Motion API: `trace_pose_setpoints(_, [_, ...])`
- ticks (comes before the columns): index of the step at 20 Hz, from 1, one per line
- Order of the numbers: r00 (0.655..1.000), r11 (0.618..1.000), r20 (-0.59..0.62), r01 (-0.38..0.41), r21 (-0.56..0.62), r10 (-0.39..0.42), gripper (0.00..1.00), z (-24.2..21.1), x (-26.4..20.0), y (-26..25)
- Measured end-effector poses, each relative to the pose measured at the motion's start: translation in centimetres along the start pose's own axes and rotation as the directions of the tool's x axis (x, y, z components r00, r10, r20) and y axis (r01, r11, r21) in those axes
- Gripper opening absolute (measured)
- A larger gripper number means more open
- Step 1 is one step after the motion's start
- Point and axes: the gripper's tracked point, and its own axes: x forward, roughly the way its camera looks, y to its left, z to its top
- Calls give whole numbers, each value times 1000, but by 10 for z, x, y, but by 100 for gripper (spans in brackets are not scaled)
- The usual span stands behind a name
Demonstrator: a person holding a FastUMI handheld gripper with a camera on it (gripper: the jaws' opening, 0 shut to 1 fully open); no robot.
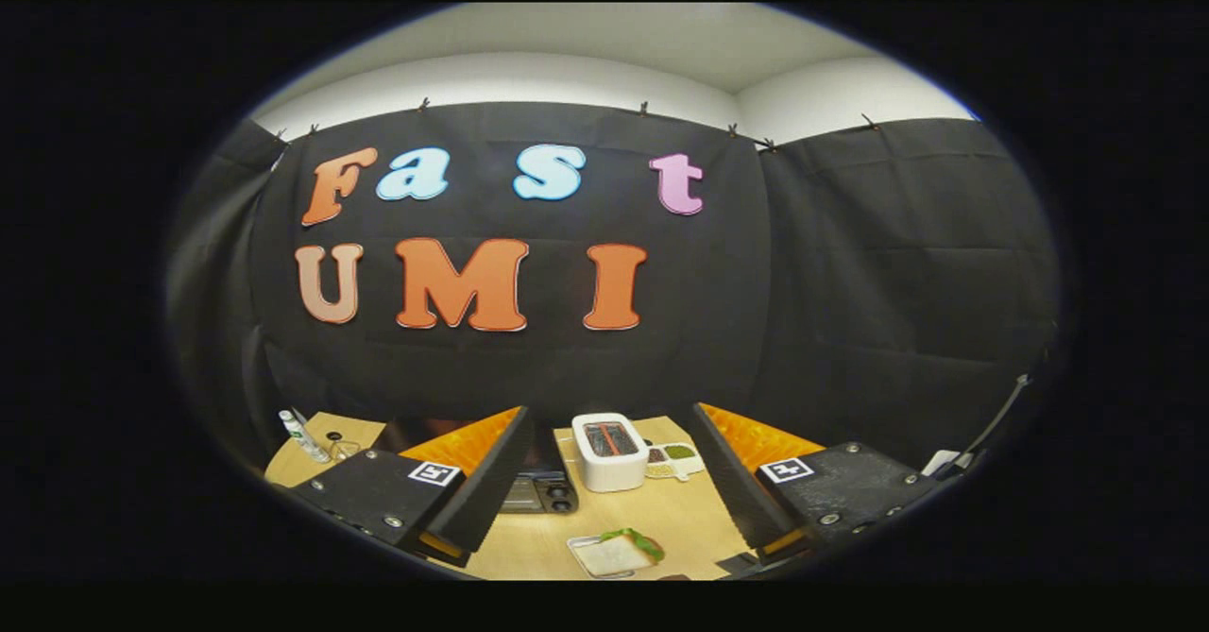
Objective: Open the toaster oven, put the food inside, and close the toaster oven door.
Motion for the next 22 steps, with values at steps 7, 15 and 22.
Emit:
trace_pose_setpoints(7, [992,983,28,-123,134,120,99,-40,36,91])
trace_pose_setpoints(15, [976,976,-89,-186,110,196,99,-147,105,180])
trace_pose_setpoints(22, [946,976,-242,-219,18,216,99,-218,145,228])
